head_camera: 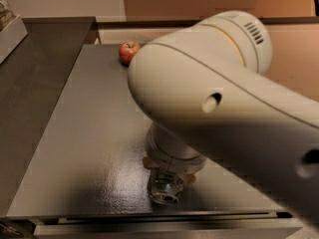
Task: Pick 7up can
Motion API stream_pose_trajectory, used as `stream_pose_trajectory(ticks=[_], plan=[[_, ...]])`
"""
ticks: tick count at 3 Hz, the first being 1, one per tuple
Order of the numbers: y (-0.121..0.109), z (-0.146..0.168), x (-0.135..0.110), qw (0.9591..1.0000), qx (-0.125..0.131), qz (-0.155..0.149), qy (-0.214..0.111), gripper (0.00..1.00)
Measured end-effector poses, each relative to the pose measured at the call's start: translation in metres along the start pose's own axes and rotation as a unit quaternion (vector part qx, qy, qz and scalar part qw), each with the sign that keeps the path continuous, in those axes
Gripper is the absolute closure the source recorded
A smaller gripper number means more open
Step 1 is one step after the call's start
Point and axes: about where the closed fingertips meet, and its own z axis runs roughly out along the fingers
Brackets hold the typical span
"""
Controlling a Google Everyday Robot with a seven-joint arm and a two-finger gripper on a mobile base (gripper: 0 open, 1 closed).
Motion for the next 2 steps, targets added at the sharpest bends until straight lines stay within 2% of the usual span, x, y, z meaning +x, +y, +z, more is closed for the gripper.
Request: stream_pose_trajectory(ticks=[1,2], plan=[[-0.016,-0.021,0.015,0.9990,0.028,0.035,0.004,1.00],[-0.038,-0.048,0.036,0.9957,0.055,0.075,0.003,1.00]])
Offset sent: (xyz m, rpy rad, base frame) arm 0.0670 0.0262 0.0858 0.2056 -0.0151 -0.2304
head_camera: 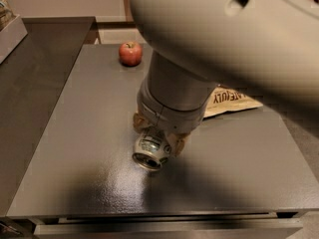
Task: Pick 7up can
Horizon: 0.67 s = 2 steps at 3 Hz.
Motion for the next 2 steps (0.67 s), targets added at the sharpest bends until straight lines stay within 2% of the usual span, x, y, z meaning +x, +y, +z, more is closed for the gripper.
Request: stream_pose_trajectory(ticks=[2], plan=[[-0.039,-0.039,0.033,0.9967,0.035,0.073,-0.007,1.00]])
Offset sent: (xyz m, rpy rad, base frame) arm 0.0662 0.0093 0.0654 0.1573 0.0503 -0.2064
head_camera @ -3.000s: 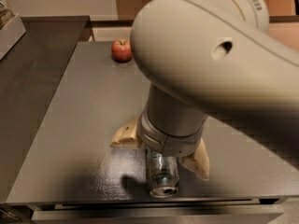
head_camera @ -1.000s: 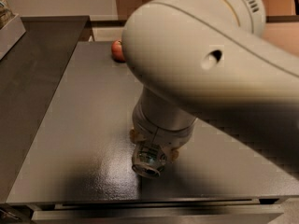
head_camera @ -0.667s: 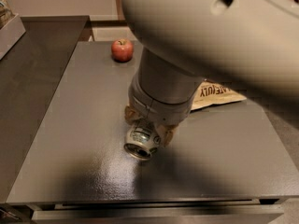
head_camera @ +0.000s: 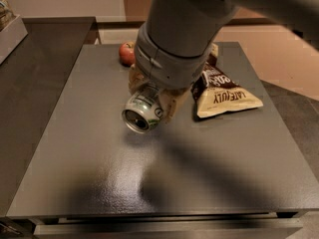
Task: Pick 7up can
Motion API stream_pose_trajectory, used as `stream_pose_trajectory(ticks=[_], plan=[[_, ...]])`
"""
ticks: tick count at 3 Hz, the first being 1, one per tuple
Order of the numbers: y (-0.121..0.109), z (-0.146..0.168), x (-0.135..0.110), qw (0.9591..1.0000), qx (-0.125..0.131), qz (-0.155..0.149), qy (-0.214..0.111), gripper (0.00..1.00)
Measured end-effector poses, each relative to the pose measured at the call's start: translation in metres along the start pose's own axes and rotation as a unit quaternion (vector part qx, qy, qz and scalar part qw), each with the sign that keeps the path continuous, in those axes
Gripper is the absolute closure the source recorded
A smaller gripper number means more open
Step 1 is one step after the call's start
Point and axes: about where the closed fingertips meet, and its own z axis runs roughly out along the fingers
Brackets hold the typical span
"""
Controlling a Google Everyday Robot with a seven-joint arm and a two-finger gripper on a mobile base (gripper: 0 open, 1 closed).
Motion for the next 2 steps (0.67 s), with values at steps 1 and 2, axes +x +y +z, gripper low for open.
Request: stream_pose_trajectory(ticks=[1,2], plan=[[-0.0152,-0.0221,0.0065,0.9995,0.022,0.024,-0.008,1.00],[-0.0172,-0.0287,0.0033,0.9994,0.028,0.021,-0.003,1.00]])
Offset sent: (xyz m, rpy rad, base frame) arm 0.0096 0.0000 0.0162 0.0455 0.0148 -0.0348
